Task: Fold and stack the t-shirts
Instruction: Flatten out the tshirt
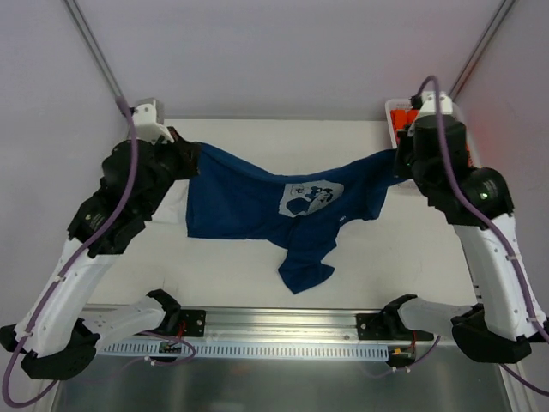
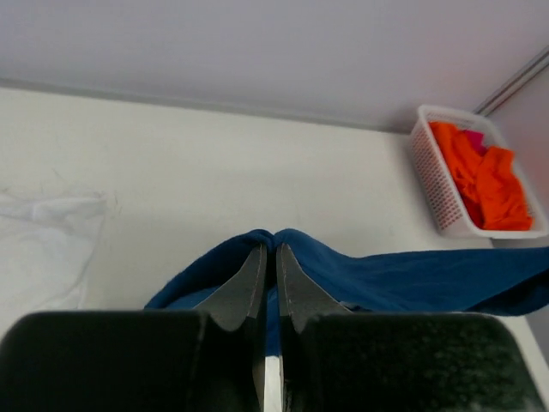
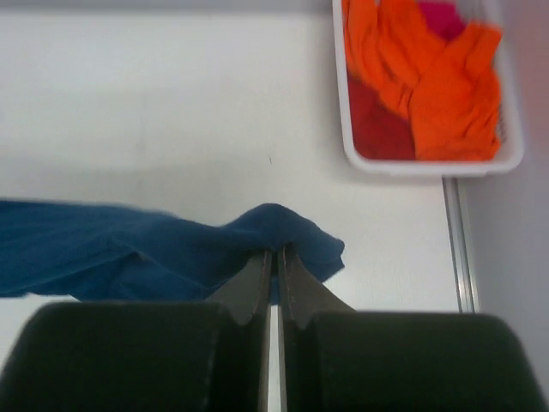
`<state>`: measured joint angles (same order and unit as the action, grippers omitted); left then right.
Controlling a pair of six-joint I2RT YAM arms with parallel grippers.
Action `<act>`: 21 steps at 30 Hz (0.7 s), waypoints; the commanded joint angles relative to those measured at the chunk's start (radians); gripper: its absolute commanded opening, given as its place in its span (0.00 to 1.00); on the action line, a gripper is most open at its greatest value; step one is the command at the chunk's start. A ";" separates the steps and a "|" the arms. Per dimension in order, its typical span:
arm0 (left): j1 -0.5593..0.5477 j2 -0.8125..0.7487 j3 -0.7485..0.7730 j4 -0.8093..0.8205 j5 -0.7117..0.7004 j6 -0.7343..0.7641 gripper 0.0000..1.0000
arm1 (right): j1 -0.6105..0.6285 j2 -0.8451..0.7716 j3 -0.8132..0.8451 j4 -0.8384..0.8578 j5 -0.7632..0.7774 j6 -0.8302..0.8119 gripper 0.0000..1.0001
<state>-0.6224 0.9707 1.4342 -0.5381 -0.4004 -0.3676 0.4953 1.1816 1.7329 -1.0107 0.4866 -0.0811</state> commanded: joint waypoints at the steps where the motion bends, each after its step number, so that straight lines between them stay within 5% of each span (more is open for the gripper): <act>1: -0.007 -0.040 0.159 -0.066 0.067 0.050 0.00 | 0.005 -0.042 0.222 -0.049 0.009 -0.083 0.01; 8: -0.007 -0.076 0.357 -0.135 0.257 0.021 0.00 | 0.005 -0.037 0.629 -0.091 -0.092 -0.158 0.02; 15: -0.007 -0.090 0.578 -0.204 0.458 -0.043 0.00 | 0.005 -0.146 0.686 -0.019 -0.276 -0.137 0.07; 21: 0.000 -0.130 0.623 -0.206 0.506 -0.100 0.00 | 0.005 -0.226 0.706 0.044 -0.370 -0.095 0.10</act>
<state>-0.6224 0.8532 2.0266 -0.7479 0.0414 -0.4198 0.4984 0.9695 2.4138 -1.0595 0.1829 -0.1902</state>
